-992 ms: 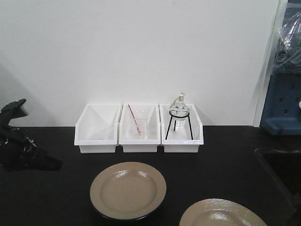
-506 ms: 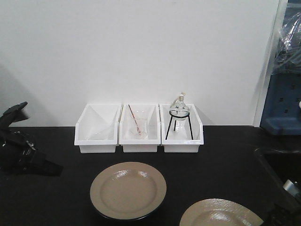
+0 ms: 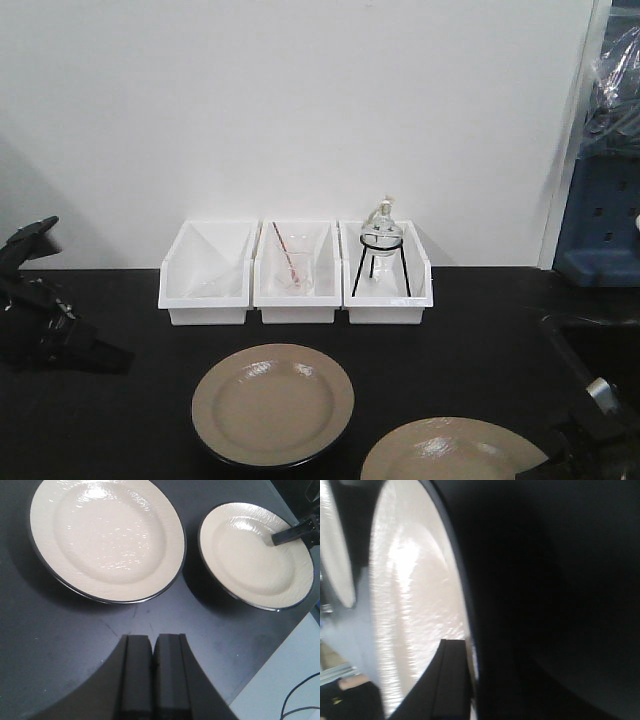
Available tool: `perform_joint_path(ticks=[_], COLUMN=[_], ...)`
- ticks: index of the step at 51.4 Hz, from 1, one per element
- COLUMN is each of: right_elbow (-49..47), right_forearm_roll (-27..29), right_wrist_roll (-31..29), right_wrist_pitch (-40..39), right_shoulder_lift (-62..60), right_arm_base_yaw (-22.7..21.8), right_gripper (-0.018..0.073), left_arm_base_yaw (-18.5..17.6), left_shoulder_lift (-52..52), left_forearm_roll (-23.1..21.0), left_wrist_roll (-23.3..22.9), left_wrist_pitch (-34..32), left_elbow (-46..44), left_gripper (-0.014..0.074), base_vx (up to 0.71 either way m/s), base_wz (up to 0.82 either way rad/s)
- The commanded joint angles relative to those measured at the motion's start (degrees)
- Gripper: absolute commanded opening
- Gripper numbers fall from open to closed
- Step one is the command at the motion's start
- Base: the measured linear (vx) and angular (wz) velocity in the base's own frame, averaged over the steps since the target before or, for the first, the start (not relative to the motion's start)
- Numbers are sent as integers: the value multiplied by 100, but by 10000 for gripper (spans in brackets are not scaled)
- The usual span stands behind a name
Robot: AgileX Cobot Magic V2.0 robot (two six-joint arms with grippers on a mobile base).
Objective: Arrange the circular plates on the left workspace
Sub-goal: 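Move the right gripper to the rim of the other beige plate, then grasp and lift the plate's rim with the right gripper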
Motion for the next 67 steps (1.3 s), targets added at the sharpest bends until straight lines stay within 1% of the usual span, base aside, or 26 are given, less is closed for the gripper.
perform_joint_path(ticks=[1, 6, 10, 14, 21, 25, 30, 36, 41, 46, 51, 58, 67], right_elbow=[-116, -116, -116, -116, -116, -116, -116, -116, -116, -137, -407, -1010, -1881], right_forearm_roll=[435, 829, 1130, 1363, 2107, 2567, 3033, 3475, 3813, 4123, 4137, 4137, 4122], right_wrist_roll=[-97, -260, -283, -278, -291, -297, -415, -616, -788, -982, -960, -762, -496], right_wrist_pitch=[491, 924, 1103, 1098, 1069, 908, 485, -570, -1433, -2017, -2087, -2109, -2092], right_shoulder_lift=[-374, -563, -804, -1054, -1358, -1426, -1434, -1434, -1434, -1389, -1129, -662, 21], right_arm_base_yaw=[-162, -333, -442, -436, -238, 40, 576, 1371, 1900, 2338, 2610, 2919, 3125], right_gripper=[-11, -9, -8, -6, -6, -6, -6, -6, -6, -6, -6, -6, -6], left_arm_base_yaw=[-31, -31, -31, -31, -31, -31, -31, -31, -31, -31, -31, -31, -31], left_shoulder_lift=[-253, -253, -253, -253, -253, -253, -253, -253, -253, -253, -253, -253, -253], left_forearm_roll=[-386, -386, -386, -386, -386, -386, -386, -386, -386, -386, -386, -386, -381], left_wrist_roll=[-39, -38, -38, -38, -38, -38, -38, -38, -43, -53, -54, -54, -54], left_wrist_pitch=[-65, -123, -183, -187, -187, -187, -187, -187, -186, -180, -175, -161, -161], left_elbow=[-150, -150, -150, -150, -150, -150, -150, -150, -150, -150, -150, -150, -150], left_gripper=[-1, -1, -1, -1, -1, -1, -1, -1, -1, -1, -1, -1, -1], base_vx=[0, 0, 0, 0, 0, 0, 0, 0, 0, 0, 0, 0, 0], base_wz=[0, 0, 0, 0, 0, 0, 0, 0, 0, 0, 0, 0, 0])
